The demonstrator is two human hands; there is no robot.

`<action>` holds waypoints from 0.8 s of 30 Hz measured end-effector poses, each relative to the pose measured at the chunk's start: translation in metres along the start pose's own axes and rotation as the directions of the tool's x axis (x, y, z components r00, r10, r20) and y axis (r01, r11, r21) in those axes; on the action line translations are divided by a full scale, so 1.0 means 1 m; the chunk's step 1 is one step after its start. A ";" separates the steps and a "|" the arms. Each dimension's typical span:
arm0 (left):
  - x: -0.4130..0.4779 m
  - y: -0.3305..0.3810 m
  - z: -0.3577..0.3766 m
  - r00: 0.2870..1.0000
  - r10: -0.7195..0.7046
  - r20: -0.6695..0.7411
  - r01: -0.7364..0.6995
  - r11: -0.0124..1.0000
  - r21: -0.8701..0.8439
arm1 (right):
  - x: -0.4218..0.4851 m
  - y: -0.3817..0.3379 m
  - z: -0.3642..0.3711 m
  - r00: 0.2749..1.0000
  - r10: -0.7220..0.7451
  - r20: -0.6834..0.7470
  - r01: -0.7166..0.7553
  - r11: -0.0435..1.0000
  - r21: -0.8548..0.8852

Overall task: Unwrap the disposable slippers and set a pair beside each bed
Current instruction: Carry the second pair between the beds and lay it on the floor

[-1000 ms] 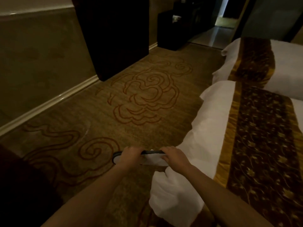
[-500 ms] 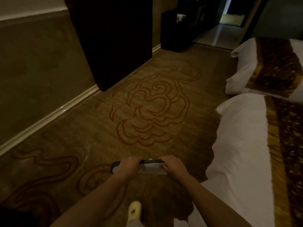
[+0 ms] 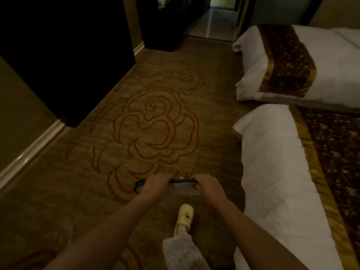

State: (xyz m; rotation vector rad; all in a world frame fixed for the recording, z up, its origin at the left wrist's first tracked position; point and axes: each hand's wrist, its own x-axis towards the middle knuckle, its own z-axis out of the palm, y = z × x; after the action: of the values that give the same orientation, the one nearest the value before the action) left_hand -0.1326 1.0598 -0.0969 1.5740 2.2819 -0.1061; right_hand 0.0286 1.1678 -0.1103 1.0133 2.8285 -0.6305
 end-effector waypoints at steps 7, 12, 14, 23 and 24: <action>0.173 -0.014 -0.055 0.999 0.023 0.042 -0.024 0.999 0.027 | 0.154 0.070 -0.048 0.999 0.024 0.037 -0.025 0.999 0.025; 0.279 -0.011 -0.111 0.998 0.057 0.020 -0.057 0.998 -0.013 | 0.250 0.114 -0.109 0.999 0.020 0.047 -0.021 0.999 0.030; 0.321 -0.010 -0.126 0.998 0.068 0.006 -0.067 0.997 -0.031 | 0.280 0.131 -0.128 0.999 0.032 0.033 -0.033 0.999 0.031; 0.536 0.006 -0.175 0.983 0.179 0.052 -0.180 0.984 0.018 | 0.433 0.231 -0.179 0.980 0.197 -0.001 -0.197 0.978 0.068; 0.563 0.007 -0.182 0.978 0.201 0.060 -0.203 0.979 0.024 | 0.452 0.242 -0.186 0.977 0.215 -0.002 -0.215 0.974 0.071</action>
State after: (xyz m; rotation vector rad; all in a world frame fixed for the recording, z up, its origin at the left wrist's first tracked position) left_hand -0.3474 1.6107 -0.1161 1.7846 2.0733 -0.1316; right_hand -0.1601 1.6793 -0.1176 1.3148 2.6690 -0.7062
